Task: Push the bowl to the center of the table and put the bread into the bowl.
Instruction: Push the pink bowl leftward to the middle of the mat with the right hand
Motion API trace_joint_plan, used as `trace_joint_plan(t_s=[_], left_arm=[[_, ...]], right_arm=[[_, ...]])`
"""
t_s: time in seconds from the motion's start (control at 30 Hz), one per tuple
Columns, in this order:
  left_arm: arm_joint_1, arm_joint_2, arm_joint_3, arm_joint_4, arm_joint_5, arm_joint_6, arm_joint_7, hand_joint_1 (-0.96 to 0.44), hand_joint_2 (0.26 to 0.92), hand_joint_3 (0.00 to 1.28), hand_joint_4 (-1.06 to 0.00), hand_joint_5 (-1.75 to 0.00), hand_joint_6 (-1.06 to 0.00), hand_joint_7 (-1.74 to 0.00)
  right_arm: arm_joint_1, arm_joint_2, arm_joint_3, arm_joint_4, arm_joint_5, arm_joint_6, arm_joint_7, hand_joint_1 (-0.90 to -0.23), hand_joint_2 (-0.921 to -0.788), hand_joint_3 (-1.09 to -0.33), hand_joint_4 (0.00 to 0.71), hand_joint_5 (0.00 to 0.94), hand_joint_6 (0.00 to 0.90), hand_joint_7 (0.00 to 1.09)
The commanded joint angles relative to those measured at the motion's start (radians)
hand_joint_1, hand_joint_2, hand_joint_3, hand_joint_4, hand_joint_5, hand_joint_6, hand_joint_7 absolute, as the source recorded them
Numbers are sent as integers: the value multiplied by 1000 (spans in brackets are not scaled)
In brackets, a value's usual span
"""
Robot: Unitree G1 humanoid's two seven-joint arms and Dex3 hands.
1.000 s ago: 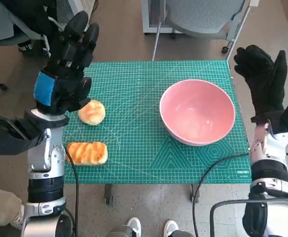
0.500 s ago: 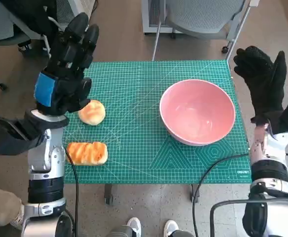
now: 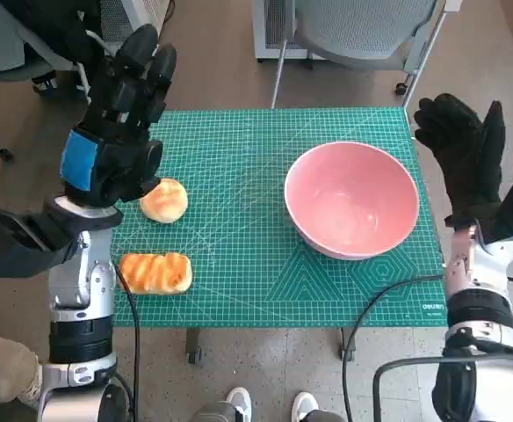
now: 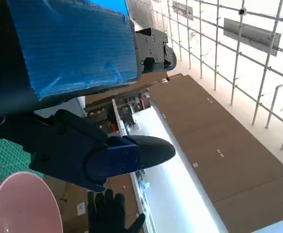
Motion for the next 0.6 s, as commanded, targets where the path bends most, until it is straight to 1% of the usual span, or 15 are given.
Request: trace_joint_plan(t_s=[0.03,0.23,0.37,0.6], left_arm=[[13,10,3,-15,-4,6,-1,-639,921,588,-26,-8,1,-310],[13,11,3,-15,-4,6,-1,-639,921,589,-25,-8,1,-309],[22,16,4,-23,5,3,3,-639,921,590,-26,-9,1,-310],[28,19,3,-30,9,6,9,-635,921,595,-25,-9,1,-310]], right_arm=[[28,7,-1,19,-14,20,-10,-656,-921,-836,272,9,328,36],[28,7,-1,18,-15,20,-10,-656,-921,-837,273,8,329,36],[45,11,-2,40,-27,61,-58,-648,-921,-836,278,9,328,35],[48,12,-1,40,-44,74,-83,-636,-921,-837,287,11,336,39]])
